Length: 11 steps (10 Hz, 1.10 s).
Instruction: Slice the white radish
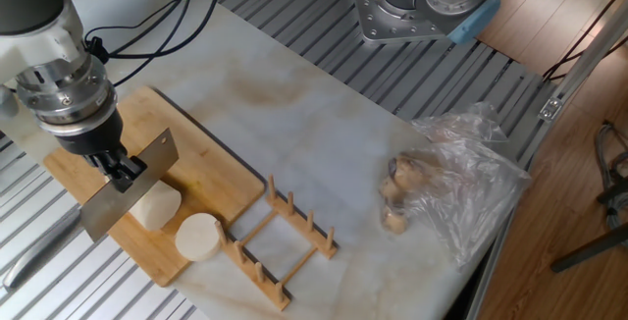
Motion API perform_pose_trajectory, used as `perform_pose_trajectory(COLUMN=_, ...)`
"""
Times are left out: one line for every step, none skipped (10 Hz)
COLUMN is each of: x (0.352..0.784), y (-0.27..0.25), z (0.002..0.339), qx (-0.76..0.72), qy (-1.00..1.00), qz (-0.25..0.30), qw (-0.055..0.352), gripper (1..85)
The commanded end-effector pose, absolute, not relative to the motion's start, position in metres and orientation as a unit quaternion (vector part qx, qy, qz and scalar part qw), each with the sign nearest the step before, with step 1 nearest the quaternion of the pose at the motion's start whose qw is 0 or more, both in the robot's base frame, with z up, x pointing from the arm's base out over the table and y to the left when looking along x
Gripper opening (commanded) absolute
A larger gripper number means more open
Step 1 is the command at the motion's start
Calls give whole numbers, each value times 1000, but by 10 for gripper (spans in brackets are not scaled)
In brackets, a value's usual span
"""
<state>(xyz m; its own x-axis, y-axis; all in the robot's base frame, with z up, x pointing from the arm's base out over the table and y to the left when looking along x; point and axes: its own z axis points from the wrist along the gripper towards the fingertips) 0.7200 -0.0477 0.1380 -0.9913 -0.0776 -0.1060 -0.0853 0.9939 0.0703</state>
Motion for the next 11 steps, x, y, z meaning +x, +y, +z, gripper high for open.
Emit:
perform_pose_trajectory(x=720, y=-45, z=142, qx=-40, qy=997, qz=48, qw=53, gripper=13)
perform_pose_trajectory(x=720, y=-47, z=142, qx=-43, qy=997, qz=49, qw=53, gripper=13)
perform_pose_trajectory(x=719, y=-47, z=142, qx=-43, qy=997, qz=47, qw=51, gripper=13)
perform_pose_trajectory(x=718, y=-48, z=142, qx=-42, qy=997, qz=45, qw=50, gripper=13)
perform_pose_trajectory(x=716, y=-49, z=143, qx=-42, qy=997, qz=42, qw=47, gripper=13)
perform_pose_trajectory(x=711, y=-51, z=144, qx=-39, qy=998, qz=34, qw=33, gripper=13)
perform_pose_trajectory(x=710, y=-51, z=143, qx=-37, qy=998, qz=29, qw=29, gripper=13)
perform_pose_trajectory(x=711, y=-49, z=143, qx=-36, qy=999, qz=29, qw=29, gripper=13)
perform_pose_trajectory(x=712, y=-47, z=142, qx=-34, qy=998, qz=33, qw=28, gripper=13)
perform_pose_trajectory(x=713, y=-46, z=142, qx=-32, qy=999, qz=34, qw=27, gripper=13)
perform_pose_trajectory(x=713, y=-44, z=141, qx=-30, qy=999, qz=36, qw=26, gripper=13)
